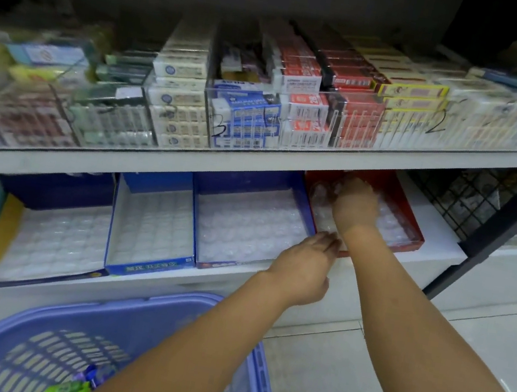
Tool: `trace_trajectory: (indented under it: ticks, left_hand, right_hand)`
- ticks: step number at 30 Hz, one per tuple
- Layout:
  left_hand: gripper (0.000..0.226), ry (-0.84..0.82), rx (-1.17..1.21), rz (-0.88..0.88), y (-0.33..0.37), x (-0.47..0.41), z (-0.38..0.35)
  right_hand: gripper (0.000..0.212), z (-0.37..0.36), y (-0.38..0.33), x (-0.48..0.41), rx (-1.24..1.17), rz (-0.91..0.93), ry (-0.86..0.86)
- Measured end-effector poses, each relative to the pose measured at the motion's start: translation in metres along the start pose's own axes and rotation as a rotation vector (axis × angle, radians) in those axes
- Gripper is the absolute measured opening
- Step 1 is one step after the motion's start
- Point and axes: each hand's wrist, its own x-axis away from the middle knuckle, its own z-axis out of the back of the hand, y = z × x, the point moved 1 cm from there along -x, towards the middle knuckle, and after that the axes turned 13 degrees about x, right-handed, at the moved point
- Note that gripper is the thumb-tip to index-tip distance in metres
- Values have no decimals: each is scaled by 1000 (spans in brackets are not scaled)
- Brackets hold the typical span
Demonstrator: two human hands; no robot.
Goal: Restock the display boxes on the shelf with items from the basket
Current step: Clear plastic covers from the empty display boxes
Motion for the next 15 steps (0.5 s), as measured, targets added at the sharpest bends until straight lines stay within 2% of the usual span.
trace_trajectory:
  ticks: [4, 6, 8, 10, 12, 14, 15]
  left_hand:
    - [67, -6, 52, 12, 6, 8, 6]
    - [56, 117, 158, -29, 9, 26, 12]
    - [37, 297, 260, -52, 4, 56, 19]
    - [21, 400, 352, -9, -12, 94, 21]
    - [22, 389, 390, 121, -37, 136, 15]
    - [29, 317, 361, 286, -69, 172, 0]
    - [31, 260, 339, 374, -87, 187, -11]
  right_hand:
    - [29, 14, 4, 1, 38, 90, -128]
    - [34, 25, 5, 7, 49, 108, -172]
    - [39, 36, 4, 18, 15, 58, -112]
    - [40, 53, -5, 39, -81, 82, -68]
    - [36, 74, -27, 69, -172, 204, -272]
    - [38, 89, -60, 109, -135, 400, -533]
    - [38, 89, -79, 129, -87, 514, -597]
